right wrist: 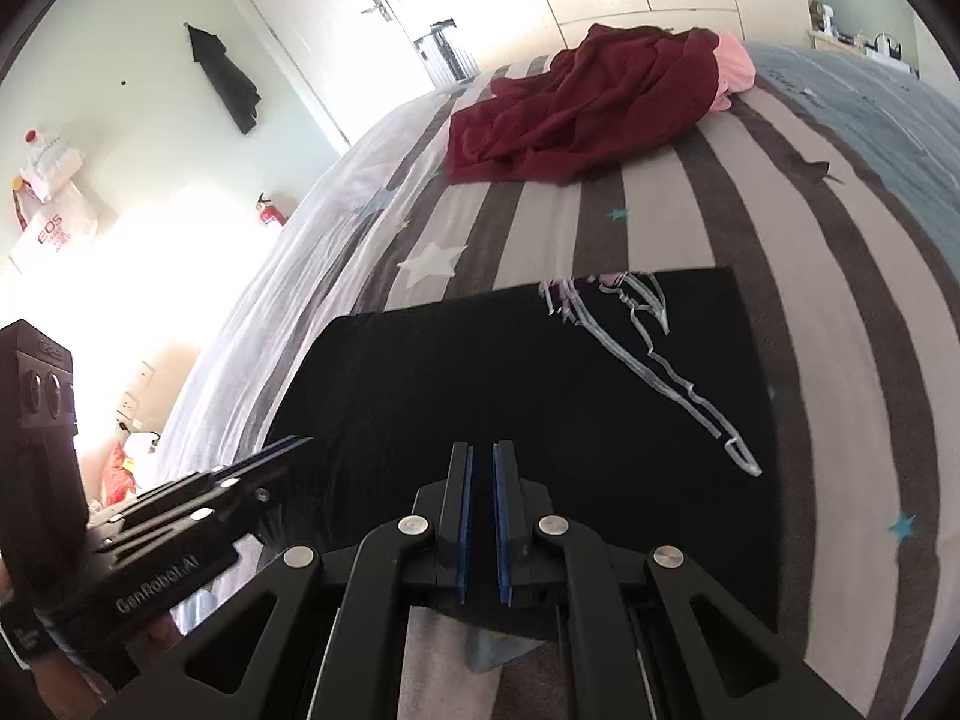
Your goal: Fold clothes
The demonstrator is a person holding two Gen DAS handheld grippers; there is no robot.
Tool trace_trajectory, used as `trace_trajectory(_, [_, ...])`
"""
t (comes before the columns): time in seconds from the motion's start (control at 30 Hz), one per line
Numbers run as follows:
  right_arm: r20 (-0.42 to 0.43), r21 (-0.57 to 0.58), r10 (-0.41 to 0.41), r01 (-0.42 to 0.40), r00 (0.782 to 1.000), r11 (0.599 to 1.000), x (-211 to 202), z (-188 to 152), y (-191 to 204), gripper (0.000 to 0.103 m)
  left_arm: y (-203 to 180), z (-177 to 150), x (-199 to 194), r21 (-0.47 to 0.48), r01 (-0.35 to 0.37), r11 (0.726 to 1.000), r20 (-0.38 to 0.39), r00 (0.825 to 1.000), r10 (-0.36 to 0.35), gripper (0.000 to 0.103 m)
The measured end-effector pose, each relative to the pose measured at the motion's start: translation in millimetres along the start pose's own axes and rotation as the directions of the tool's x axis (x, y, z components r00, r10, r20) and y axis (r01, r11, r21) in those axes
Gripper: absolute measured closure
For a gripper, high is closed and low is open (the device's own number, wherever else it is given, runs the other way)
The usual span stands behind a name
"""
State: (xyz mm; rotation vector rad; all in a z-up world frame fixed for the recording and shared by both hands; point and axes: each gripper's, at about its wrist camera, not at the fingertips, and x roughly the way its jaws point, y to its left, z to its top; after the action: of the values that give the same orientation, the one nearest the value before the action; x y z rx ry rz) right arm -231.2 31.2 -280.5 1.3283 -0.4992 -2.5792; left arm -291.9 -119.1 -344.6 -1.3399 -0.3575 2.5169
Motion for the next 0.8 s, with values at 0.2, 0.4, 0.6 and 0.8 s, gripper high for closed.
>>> trace_trajectory(0.2, [-0.059,0.006,-0.003,0.004,0.998,1.000,23,-37,-6,0.096,-5,-29,20,0.047,-0.029,0.998,-0.029,0.999,0.030,0.091])
trace_trajectory(0.4, [-0.077,-0.031,-0.030,0.028,0.997,0.999,25,-33,-6,0.101,-6,-25,9,0.079,-0.061,0.995,-0.020,0.998,0.063,0.091])
trace_trajectory(0.6, [-0.043,0.016,-0.123,0.123,0.992,0.992,4,-26,-38,0.103,30,-31,-9,0.057,-0.121,0.991,-0.015,0.992,0.122,0.095])
trace_trajectory(0.8, [-0.074,-0.065,-0.122,0.117,0.990,0.991,13,-31,-50,0.103,30,-29,-2,0.147,-0.123,0.981,-0.045,0.990,0.131,0.101])
